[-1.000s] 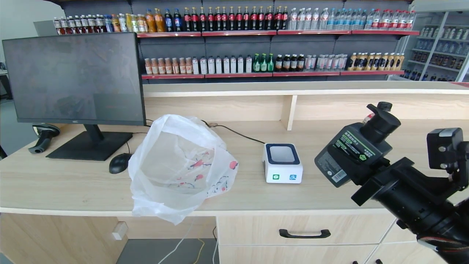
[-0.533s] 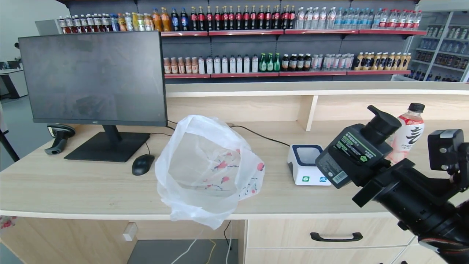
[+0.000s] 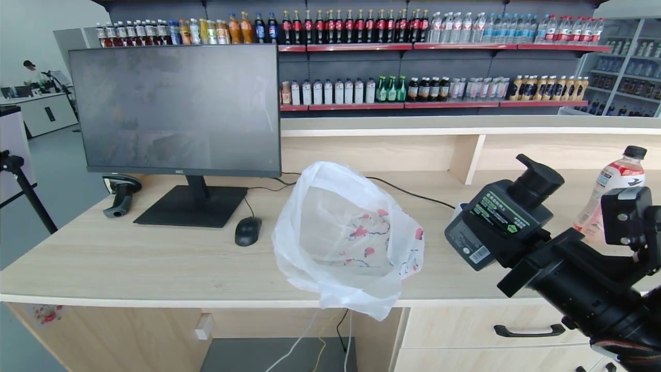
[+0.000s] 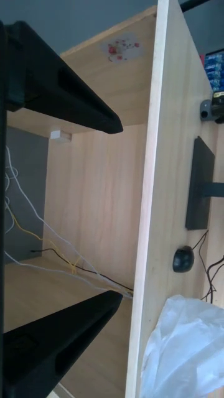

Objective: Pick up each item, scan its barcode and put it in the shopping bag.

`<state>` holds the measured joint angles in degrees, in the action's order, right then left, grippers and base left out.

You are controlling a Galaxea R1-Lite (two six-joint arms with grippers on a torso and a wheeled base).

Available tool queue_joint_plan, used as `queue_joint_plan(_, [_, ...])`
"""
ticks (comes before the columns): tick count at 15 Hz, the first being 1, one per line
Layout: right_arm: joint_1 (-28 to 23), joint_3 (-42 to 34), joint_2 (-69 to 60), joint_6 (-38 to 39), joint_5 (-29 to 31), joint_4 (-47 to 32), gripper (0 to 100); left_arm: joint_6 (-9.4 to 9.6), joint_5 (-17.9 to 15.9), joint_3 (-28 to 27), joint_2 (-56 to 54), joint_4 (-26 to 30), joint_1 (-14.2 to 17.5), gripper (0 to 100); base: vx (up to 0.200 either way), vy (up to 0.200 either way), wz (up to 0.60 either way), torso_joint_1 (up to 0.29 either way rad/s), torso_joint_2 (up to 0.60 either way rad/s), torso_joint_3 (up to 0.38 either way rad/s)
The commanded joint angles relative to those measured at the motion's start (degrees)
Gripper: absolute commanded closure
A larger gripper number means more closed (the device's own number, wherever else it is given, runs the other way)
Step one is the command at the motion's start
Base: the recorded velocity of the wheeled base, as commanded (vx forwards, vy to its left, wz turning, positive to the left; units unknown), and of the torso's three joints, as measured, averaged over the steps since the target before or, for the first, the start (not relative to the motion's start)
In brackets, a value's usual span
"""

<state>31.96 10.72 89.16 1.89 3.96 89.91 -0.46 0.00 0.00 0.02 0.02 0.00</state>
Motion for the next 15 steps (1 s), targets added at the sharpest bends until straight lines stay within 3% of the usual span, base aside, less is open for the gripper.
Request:
queue_joint_plan(1, [0.0, 0.3, 0.5, 0.0, 0.0, 0.1, 100, 0.02, 0.0, 0.0, 0.0, 0.0, 0.0, 0, 0.000, 0.000, 0.00, 0.000, 0.00, 0.000])
queue_joint_plan(5, [-0.1, 0.4, 0.6, 0.4, 0.1, 0.1, 100, 0.02, 0.0, 0.0, 0.0, 0.0, 0.0, 0, 0.000, 0.000, 0.00, 0.000, 0.00, 0.000])
queue_joint_plan(11, [-0.1, 1.6, 2.2, 0.4, 0.0, 0.1, 100, -0.06, 0.0, 0.0, 0.0, 0.0, 0.0, 0, 0.000, 0.000, 0.60, 0.006, 0.00, 0.001])
queue_joint_plan(15, [-0.1, 2.9, 4.3, 0.3, 0.0, 0.1, 100, -0.06, 0.0, 0.0, 0.0, 0.0, 0.0, 0, 0.000, 0.000, 0.00, 0.000, 0.00, 0.000])
